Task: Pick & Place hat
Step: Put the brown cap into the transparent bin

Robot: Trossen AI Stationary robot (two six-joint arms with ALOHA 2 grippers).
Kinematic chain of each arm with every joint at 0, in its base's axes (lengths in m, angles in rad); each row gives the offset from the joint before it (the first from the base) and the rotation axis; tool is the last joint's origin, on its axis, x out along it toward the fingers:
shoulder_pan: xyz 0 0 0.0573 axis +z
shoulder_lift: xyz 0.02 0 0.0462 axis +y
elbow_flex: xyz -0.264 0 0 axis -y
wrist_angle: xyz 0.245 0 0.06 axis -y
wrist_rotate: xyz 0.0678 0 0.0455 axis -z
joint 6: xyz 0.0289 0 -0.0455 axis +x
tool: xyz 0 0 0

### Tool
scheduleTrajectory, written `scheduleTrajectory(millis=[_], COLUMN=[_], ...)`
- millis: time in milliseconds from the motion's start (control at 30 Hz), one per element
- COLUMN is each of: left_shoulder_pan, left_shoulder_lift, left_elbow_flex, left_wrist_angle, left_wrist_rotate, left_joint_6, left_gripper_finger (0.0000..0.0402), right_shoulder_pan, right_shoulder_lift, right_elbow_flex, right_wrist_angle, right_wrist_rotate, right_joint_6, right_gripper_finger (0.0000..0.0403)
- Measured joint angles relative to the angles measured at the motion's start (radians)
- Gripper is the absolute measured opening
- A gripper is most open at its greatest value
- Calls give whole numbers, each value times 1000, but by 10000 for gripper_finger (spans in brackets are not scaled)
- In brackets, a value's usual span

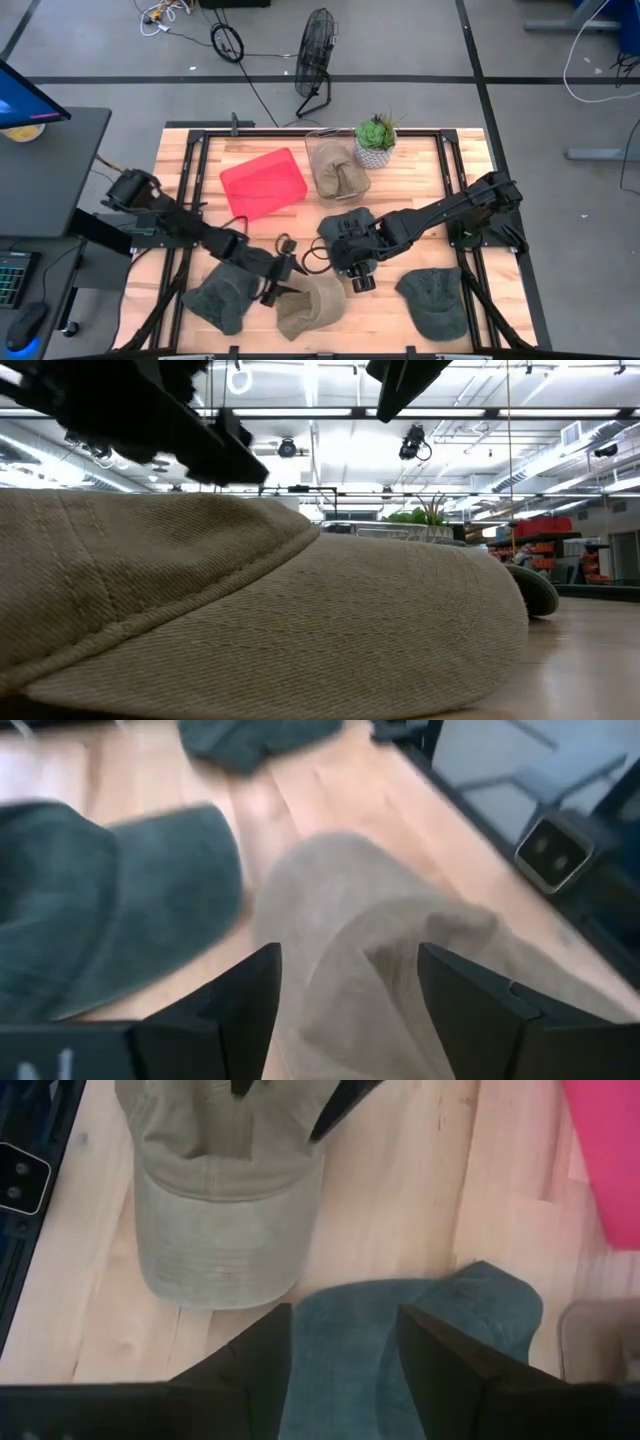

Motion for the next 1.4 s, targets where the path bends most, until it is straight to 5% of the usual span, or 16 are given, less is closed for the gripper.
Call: scheduleTrajectory(millis=[200,467,600,800,967,1067,1167,1400], left_shoulder_pan=[2,43,46,48,44,35,38,67], left_shoulder_lift=[100,199,214,203,141,79,25,-23], left_elbow_flex=[95,110,112,112,108,110,108,110], left_wrist_angle=[-154,-157,-145,-124,-157,-200,-286,-320], left_wrist_rotate=[31,30,25,16,-79,-236,-402,-658], left_joint_6=[-8,-55,-56,-160,-253,-324,-374,-383], left_gripper_finger=[235,229,174,23,32,32,23,33], right_shoulder_pan=[0,0,0,0,0,0,0,1], right_shoulder_lift=[0,0,0,0,0,0,0,0], right_elbow_flex=[0,0,0,0,0,0,0,-1], right_wrist_angle=[0,1,0,-1,-1,10,11,18], right_wrist_rotate=[0,0,0,0,0,1,95,542], right_joint_6=[-4,-4,-12,-52,-57,-57,-60,-48], right_gripper_finger=[183,183,183,183,182,176,169,164])
